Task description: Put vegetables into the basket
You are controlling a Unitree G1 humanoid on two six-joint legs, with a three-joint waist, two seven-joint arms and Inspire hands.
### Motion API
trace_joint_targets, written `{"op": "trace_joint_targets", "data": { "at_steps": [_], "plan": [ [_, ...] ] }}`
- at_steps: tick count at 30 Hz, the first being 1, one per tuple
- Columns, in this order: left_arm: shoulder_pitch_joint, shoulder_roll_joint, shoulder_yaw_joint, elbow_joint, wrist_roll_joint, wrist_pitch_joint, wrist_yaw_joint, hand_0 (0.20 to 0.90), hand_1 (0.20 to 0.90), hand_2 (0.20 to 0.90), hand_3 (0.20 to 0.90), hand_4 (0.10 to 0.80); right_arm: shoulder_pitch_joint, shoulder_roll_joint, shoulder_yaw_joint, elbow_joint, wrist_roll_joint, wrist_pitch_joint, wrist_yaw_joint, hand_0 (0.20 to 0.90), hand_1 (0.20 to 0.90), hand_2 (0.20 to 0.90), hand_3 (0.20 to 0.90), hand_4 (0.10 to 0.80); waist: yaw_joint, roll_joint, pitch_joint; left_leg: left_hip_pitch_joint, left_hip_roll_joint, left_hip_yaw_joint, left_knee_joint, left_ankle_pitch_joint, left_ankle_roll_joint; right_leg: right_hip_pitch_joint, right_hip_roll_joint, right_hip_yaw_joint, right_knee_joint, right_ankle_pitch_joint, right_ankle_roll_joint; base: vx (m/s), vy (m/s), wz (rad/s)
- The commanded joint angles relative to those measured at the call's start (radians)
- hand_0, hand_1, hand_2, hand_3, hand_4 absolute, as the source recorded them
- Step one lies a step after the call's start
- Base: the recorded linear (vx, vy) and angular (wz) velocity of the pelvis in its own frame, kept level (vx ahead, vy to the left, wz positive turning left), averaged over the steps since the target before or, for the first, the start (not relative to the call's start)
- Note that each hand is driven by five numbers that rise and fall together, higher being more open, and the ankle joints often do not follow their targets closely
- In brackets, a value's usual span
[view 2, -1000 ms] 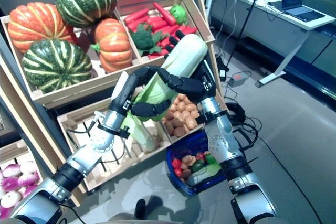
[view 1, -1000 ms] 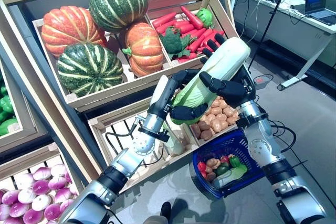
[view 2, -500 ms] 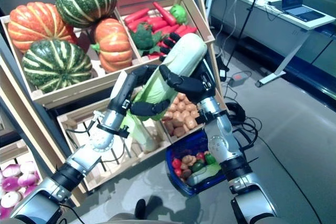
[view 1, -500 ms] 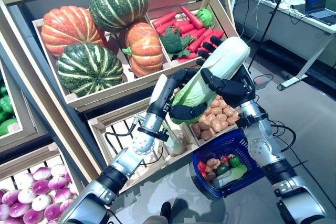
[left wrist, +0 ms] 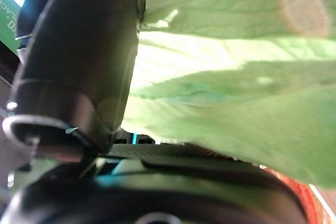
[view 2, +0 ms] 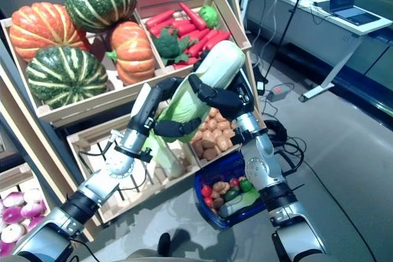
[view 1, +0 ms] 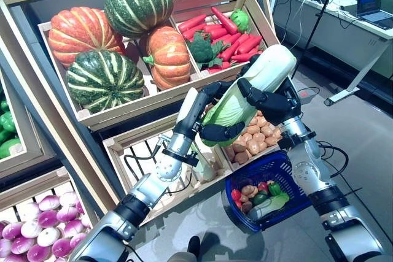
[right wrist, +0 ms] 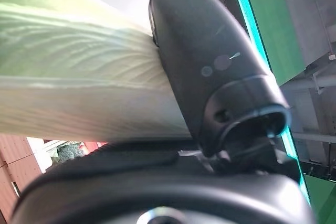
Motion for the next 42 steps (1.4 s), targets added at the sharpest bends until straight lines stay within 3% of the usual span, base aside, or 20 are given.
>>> {"op": "trace_joint_targets", "data": {
  "at_steps": [1, 3, 4, 5, 17, 29, 35, 38, 42],
  "plan": [
    [0.019, 0.032, -0.063, 0.121, 0.069, 0.030, -0.037, 0.300, 0.300, 0.300, 0.300, 0.400, -0.227, -0.013, -0.196, -0.189, 0.064, -0.235, 0.036, 0.300, 0.300, 0.300, 0.300, 0.400, 0.007, -0.027, -0.087, 0.083, 0.033, 0.026, 0.002, -0.127, -0.034, -0.067, -0.042, 0.046, -0.016, 0.143, -0.003, 0.000, 0.000, 0.00],
    [0.023, 0.028, -0.064, 0.137, 0.065, 0.046, -0.034, 0.300, 0.300, 0.300, 0.300, 0.400, -0.227, -0.014, -0.197, -0.190, 0.062, -0.235, 0.034, 0.300, 0.300, 0.300, 0.300, 0.400, 0.006, -0.027, -0.087, 0.084, 0.033, 0.027, 0.002, -0.127, -0.034, -0.067, -0.042, 0.046, -0.016, 0.144, -0.003, 0.000, 0.000, 0.00],
    [0.023, 0.027, -0.063, 0.141, 0.064, 0.051, -0.032, 0.364, 0.364, 0.364, 0.364, 0.442, -0.227, -0.014, -0.197, -0.190, 0.062, -0.235, 0.034, 0.300, 0.300, 0.300, 0.300, 0.400, 0.006, -0.028, -0.087, 0.084, 0.033, 0.027, 0.002, -0.127, -0.034, -0.067, -0.042, 0.046, -0.016, 0.144, -0.003, 0.000, 0.000, 0.00],
    [0.031, 0.020, -0.061, 0.164, 0.059, 0.066, -0.034, 0.900, 0.900, 0.900, 0.900, 0.800, -0.229, -0.014, -0.198, -0.190, 0.059, -0.234, 0.031, 0.300, 0.300, 0.300, 0.300, 0.400, 0.006, -0.028, -0.086, 0.084, 0.033, 0.027, 0.002, -0.127, -0.034, -0.067, -0.042, 0.047, -0.017, 0.144, -0.003, 0.000, 0.000, 0.00],
    [0.085, -0.040, -0.043, 0.397, 0.059, 0.203, -0.057, 0.900, 0.900, 0.900, 0.900, 0.800, -0.230, -0.010, -0.200, -0.188, 0.040, -0.237, 0.019, 0.300, 0.300, 0.300, 0.300, 0.400, -0.003, -0.031, -0.084, 0.087, 0.036, 0.041, 0.002, -0.124, -0.034, -0.072, -0.041, 0.053, -0.011, 0.145, -0.001, 0.005, 0.000, -0.04],
    [0.099, -0.058, -0.014, 0.548, 0.044, 0.250, -0.039, 0.900, 0.900, 0.900, 0.900, 0.800, -0.219, -0.016, -0.196, -0.186, 0.026, -0.232, 0.001, 0.300, 0.300, 0.300, 0.300, 0.400, -0.011, -0.031, -0.077, 0.091, 0.038, 0.052, 0.002, -0.122, -0.037, -0.073, -0.040, 0.060, -0.011, 0.148, 0.000, 0.006, -0.002, -0.04],
    [0.098, -0.059, 0.021, 0.549, 0.012, 0.229, -0.009, 0.900, 0.900, 0.900, 0.900, 0.800, -0.191, -0.039, -0.207, -0.120, -0.098, -0.184, -0.156, 0.300, 0.300, 0.300, 0.300, 0.400, -0.014, -0.033, -0.070, 0.093, 0.042, 0.057, 0.002, -0.121, -0.039, -0.074, -0.040, 0.063, -0.010, 0.150, 0.001, 0.005, -0.003, -0.02],
    [0.128, -0.042, 0.065, 0.494, -0.028, 0.193, 0.011, 0.900, 0.900, 0.900, 0.900, 0.800, -0.109, -0.073, -0.238, -0.015, -0.137, -0.129, -0.259, 0.300, 0.300, 0.300, 0.300, 0.400, -0.019, -0.033, -0.063, 0.095, 0.047, 0.065, 0.002, -0.119, -0.040, -0.077, -0.040, 0.067, -0.007, 0.153, 0.001, 0.026, -0.012, -0.03],
    [0.174, -0.008, 0.124, 0.389, -0.075, 0.166, 0.026, 0.900, 0.900, 0.900, 0.900, 0.800, 0.010, -0.124, -0.270, 0.125, -0.183, -0.119, -0.321, 0.300, 0.300, 0.300, 0.300, 0.400, -0.022, -0.032, -0.054, 0.097, 0.052, 0.072, 0.002, -0.120, -0.040, -0.079, -0.038, 0.074, -0.010, 0.160, 0.003, 0.047, -0.034, -0.05]
  ]
}}
